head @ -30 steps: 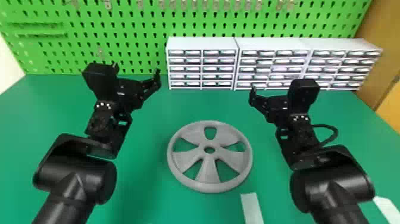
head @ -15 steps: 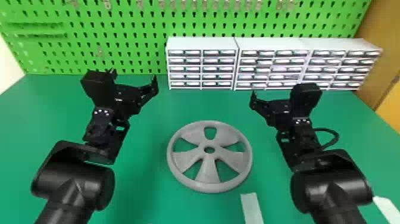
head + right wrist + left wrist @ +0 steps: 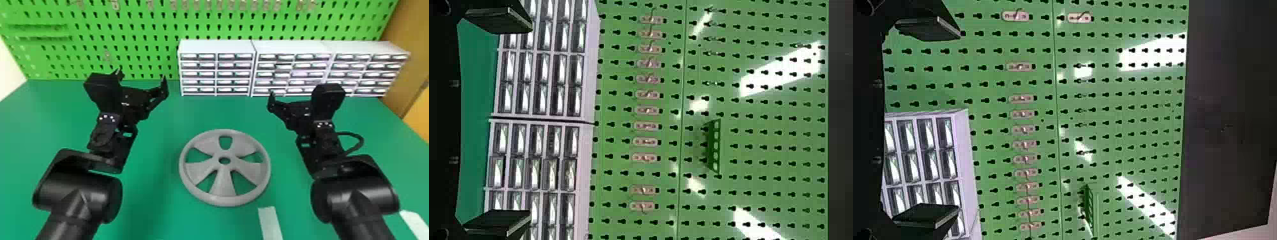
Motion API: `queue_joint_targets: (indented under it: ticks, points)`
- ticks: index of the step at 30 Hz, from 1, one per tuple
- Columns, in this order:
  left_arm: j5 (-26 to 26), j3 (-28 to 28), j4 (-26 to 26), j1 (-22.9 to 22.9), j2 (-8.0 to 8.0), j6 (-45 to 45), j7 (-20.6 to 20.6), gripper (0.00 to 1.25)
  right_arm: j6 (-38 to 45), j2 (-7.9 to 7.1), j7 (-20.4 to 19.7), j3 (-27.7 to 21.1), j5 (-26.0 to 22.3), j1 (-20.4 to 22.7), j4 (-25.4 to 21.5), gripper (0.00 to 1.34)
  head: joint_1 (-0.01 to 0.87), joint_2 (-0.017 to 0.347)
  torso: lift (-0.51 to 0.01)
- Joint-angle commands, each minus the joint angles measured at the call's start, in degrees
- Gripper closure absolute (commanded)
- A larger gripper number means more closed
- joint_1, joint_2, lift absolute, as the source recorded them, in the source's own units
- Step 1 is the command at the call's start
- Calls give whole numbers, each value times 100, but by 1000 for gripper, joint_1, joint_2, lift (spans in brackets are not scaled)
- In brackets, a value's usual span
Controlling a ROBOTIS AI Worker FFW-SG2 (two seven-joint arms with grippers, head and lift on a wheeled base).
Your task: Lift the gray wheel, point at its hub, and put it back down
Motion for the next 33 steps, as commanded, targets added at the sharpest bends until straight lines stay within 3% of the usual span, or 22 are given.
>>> queue_joint_targets:
  ticks: [1,33]
  points:
    - [-8,-25,-8,-19,0,0,0,68,-1,4,26,-46,-32,-9,-4,2,692,48,-88]
    - [89,-43,53,-134,9,0,-88,68,25,-84,140,-55,-76,43,-101,4,692,48,-88]
